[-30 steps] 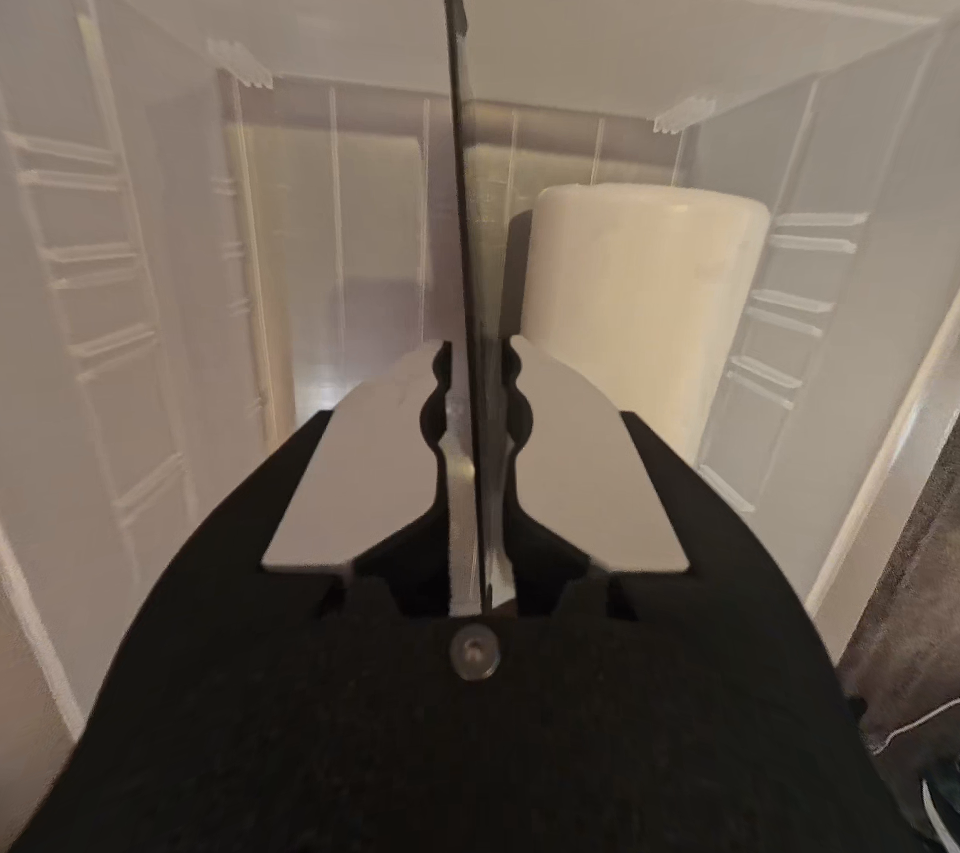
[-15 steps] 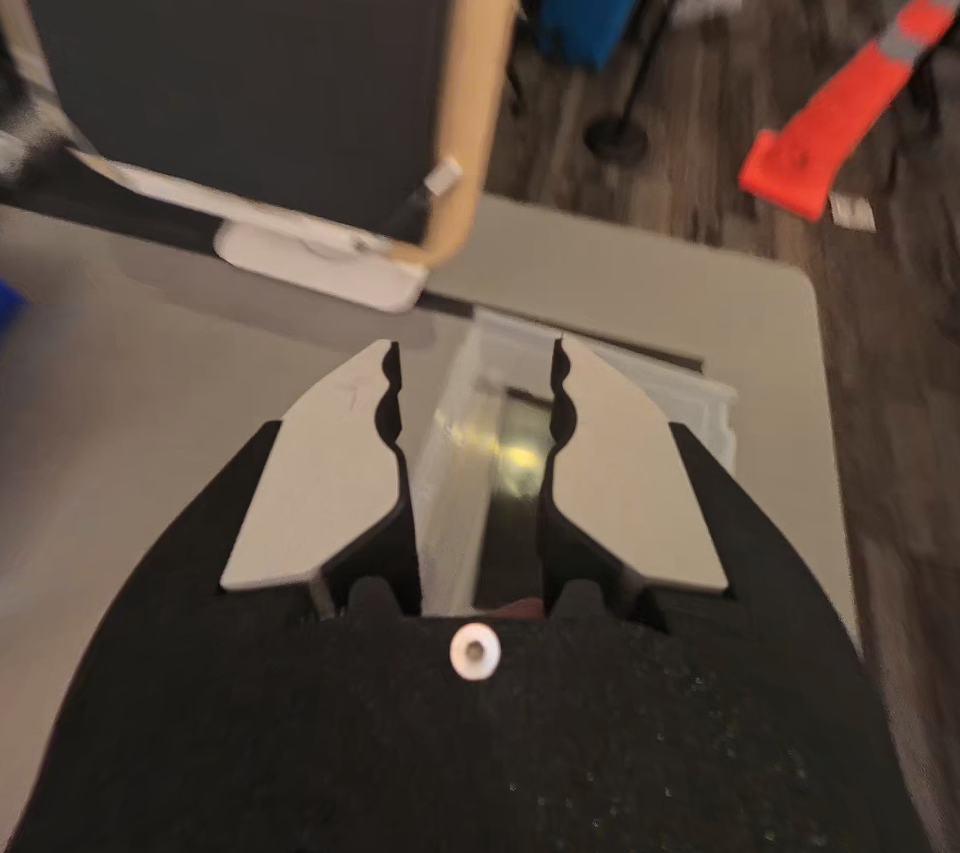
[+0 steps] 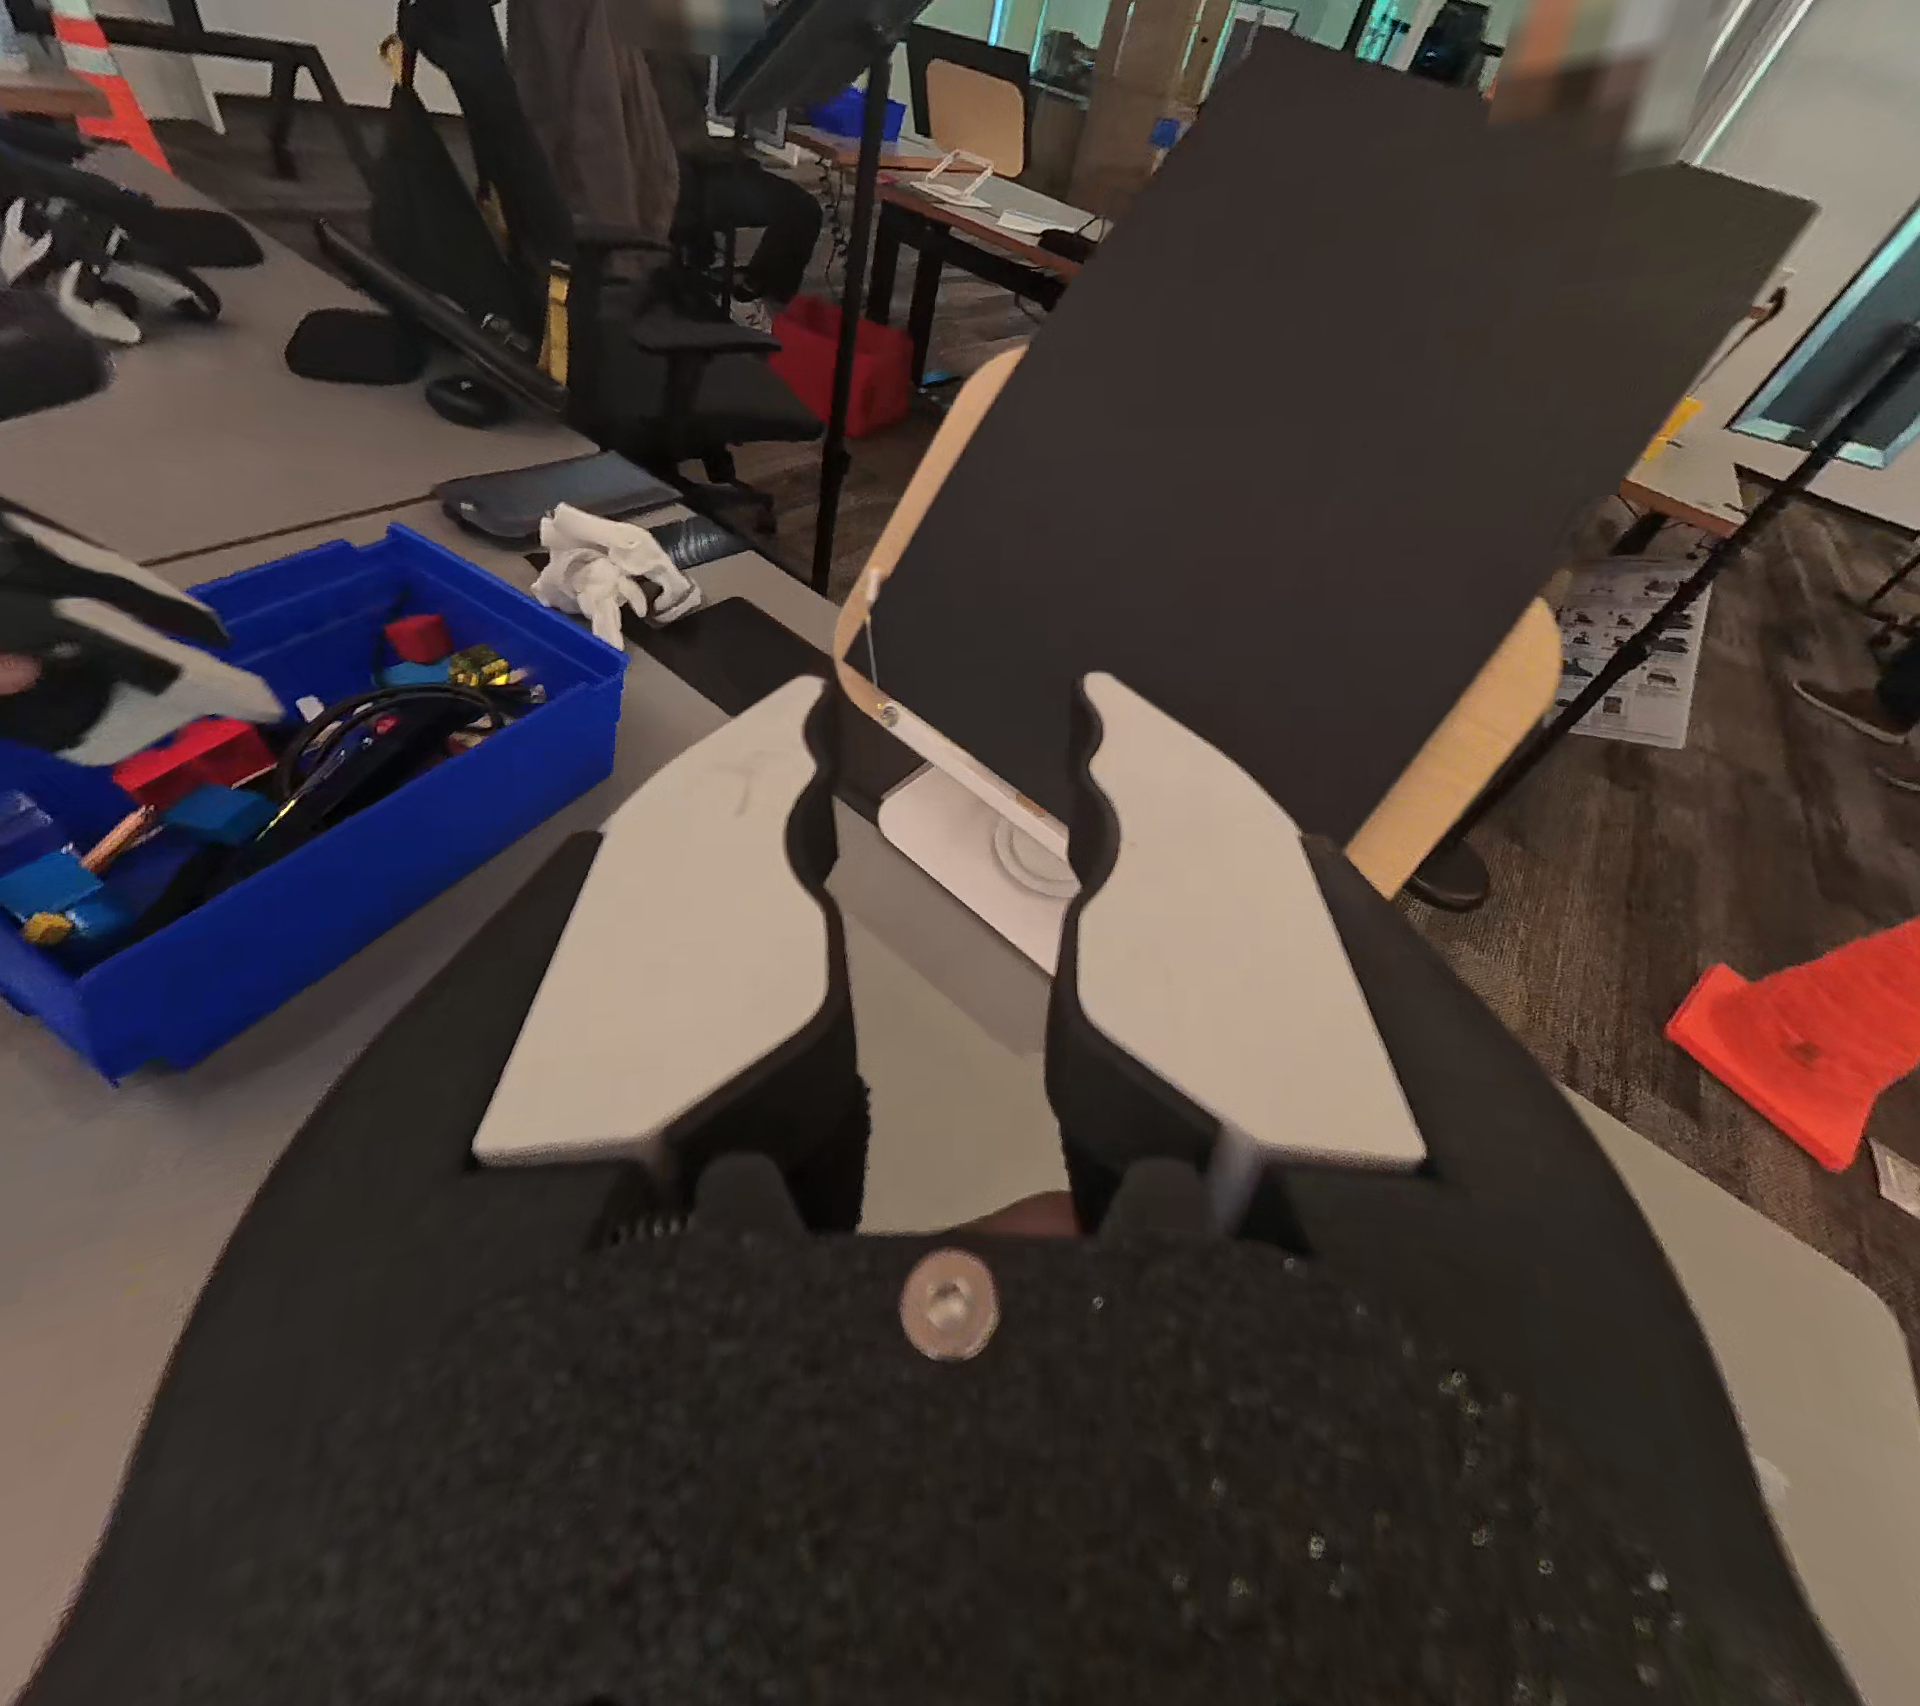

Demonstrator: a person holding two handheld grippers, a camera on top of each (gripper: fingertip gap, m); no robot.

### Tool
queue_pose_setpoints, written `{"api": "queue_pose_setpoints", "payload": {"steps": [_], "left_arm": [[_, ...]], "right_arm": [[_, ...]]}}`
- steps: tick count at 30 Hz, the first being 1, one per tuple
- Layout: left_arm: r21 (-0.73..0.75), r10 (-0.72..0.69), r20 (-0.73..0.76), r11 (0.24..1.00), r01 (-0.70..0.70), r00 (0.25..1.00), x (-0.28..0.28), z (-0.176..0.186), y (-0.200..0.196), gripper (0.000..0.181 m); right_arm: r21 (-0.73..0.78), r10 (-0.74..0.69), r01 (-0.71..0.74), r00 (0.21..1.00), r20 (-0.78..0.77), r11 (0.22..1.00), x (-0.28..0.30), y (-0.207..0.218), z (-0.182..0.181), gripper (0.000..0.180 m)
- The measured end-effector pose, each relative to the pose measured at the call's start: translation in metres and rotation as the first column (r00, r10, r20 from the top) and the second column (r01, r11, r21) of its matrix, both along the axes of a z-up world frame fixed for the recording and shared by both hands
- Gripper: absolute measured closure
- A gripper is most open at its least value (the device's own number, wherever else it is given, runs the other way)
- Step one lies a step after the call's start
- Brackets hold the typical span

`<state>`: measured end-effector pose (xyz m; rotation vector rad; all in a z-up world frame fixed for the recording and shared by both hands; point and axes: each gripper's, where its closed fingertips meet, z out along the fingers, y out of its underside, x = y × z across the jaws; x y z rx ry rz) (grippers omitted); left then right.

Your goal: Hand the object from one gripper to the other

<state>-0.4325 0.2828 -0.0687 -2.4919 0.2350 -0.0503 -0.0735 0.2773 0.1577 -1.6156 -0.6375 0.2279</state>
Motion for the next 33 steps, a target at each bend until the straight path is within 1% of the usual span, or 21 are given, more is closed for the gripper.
{"api": "queue_pose_setpoints", "payload": {"steps": [3, 6, 7, 9, 10, 11, 13, 15, 17, 18, 20, 22, 24, 27, 30, 31, 33], "left_arm": [[-0.127, 0.081, 0.136, 0.990, -0.063, 0.987, 0.001, -0.032, 0.024, 0.121], [-0.221, 0.157, 0.257, 0.970, -0.100, 0.954, 0.004, -0.060, 0.043, 0.124], [-0.242, 0.180, 0.272, 0.964, -0.114, 0.945, 0.003, -0.069, 0.047, 0.124], [-0.268, 0.212, 0.255, 0.953, -0.141, 0.944, -0.003, -0.085, 0.051, 0.124], [-0.274, 0.217, 0.260, 0.951, -0.143, 0.941, -0.004, -0.090, 0.053, 0.127], [-0.275, 0.216, 0.280, 0.952, -0.138, 0.935, -0.004, -0.094, 0.054, 0.134], [-0.268, 0.202, 0.321, 0.956, -0.115, 0.925, -0.003, -0.098, 0.054, 0.155], [-0.222, 0.144, 0.395, 0.973, -0.058, 0.907, 0.001, -0.094, 0.056, 0.158], [-0.176, 0.112, 0.446, 0.984, -0.036, 0.888, 0.001, -0.085, 0.057, 0.158], [-0.138, 0.092, 0.465, 0.990, -0.031, 0.880, 0.001, -0.078, 0.058, 0.158], [-0.018, 0.028, 0.489, 1.000, -0.022, 0.872, 0.000, -0.050, 0.063, 0.159], [0.096, -0.034, 0.477, 0.995, -0.014, 0.878, -0.002, -0.015, 0.066, 0.159], [0.259, -0.096, 0.401, 0.966, -0.012, 0.911, -0.002, 0.030, 0.069, 0.160], [0.454, -0.138, 0.210, 0.891, 0.028, 0.968, 0.014, 0.092, 0.068, 0.160], [0.591, -0.149, 0.090, 0.804, 0.068, 0.985, 0.047, 0.146, 0.063, 0.160], [0.622, -0.148, 0.073, 0.780, 0.071, 0.986, 0.059, 0.160, 0.063, 0.160], [0.652, -0.122, 0.062, 0.757, 0.052, 0.991, 0.082, 0.180, 0.064, 0.160]], "right_arm": [[-0.006, 0.017, -0.017, 0.998, 0.053, 1.000, -0.014, -0.001, -0.007, 0.138], [-0.014, 0.035, -0.034, 0.994, 0.104, 0.999, -0.024, -0.003, -0.014, 0.138], [-0.019, 0.043, -0.041, 0.992, 0.118, 0.999, -0.027, -0.004, -0.017, 0.138], [-0.023, 0.059, -0.057, 0.990, 0.130, 0.998, -0.031, -0.005, -0.019, 0.137], [-0.022, 0.065, -0.062, 0.990, 0.129, 0.998, -0.032, -0.006, -0.019, 0.137], [-0.021, 0.068, -0.066, 0.990, 0.124, 0.998, -0.032, -0.006, -0.018, 0.137], [-0.018, 0.073, -0.072, 0.991, 0.112, 0.997, -0.032, -0.006, -0.016, 0.137], [-0.017, 0.067, -0.065, 0.992, 0.103, 0.998, -0.029, -0.005, -0.015, 0.137], [-0.015, 0.062, -0.061, 0.993, 0.097, 0.998, -0.027, -0.004, -0.014, 0.138], [-0.010, 0.060, -0.059, 0.994, 0.093, 0.998, -0.025, -0.004, -0.013, 0.138], [0.012, 0.050, -0.051, 0.995, 0.083, 0.999, -0.022, -0.003, -0.008, 0.139], [0.050, 0.045, -0.048, 0.997, 0.065, 0.998, -0.020, -0.001, -0.002, 0.139], [0.087, 0.059, -0.062, 0.998, 0.032, 0.994, -0.020, -0.001, 0.006, 0.139], [0.112, 0.114, -0.109, 0.993, -0.040, 0.988, -0.025, -0.001, 0.013, 0.142], [0.048, 0.173, -0.169, 0.979, -0.109, 0.984, -0.033, 0.004, 0.006, 0.145], [0.001, 0.186, -0.187, 0.977, -0.106, 0.982, -0.037, 0.007, -0.003, 0.145], [-0.086, 0.187, -0.191, 0.981, -0.054, 0.978, -0.044, 0.016, -0.024, 0.142]]}}
